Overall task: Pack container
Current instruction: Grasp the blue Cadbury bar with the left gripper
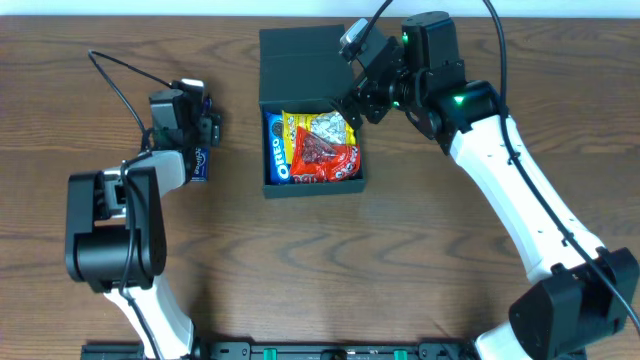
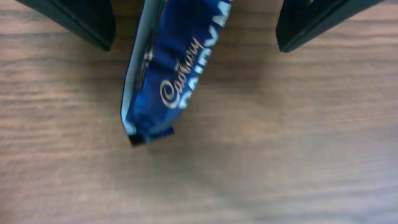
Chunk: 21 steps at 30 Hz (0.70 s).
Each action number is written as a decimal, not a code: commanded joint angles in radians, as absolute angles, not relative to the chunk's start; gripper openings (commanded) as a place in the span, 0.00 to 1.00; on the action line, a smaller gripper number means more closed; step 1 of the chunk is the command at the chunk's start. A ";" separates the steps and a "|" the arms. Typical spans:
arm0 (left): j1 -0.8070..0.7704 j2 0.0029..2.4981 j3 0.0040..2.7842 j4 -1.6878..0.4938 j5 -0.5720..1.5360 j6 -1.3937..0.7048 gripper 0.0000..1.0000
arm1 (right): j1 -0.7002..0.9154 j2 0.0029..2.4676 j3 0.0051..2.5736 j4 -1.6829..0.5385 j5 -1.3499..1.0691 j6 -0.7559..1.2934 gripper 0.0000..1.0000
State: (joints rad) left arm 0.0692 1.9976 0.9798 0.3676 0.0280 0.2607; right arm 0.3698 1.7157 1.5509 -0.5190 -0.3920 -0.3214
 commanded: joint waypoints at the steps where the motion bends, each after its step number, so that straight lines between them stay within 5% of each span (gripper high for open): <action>1: 0.072 2.018 0.985 0.373 0.046 0.266 0.77 | 0.366 1.713 1.552 -0.519 -0.392 -0.307 0.99; 14: 0.072 2.020 0.985 0.374 0.045 0.266 0.30 | 0.365 1.713 1.552 -0.519 -0.384 -0.307 0.99; 18: 0.072 2.011 0.985 0.389 0.045 0.266 0.07 | 0.359 1.713 1.552 -0.519 -0.329 -0.307 0.99; 21: 0.072 1.995 0.985 0.400 0.045 0.266 0.06 | 0.346 1.713 1.552 -0.520 -0.329 -0.307 0.99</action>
State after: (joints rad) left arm 0.0692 2.0071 0.9802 0.3908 0.0471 0.2634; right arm 0.3645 1.7157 1.5509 -0.5190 -0.3508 -0.3210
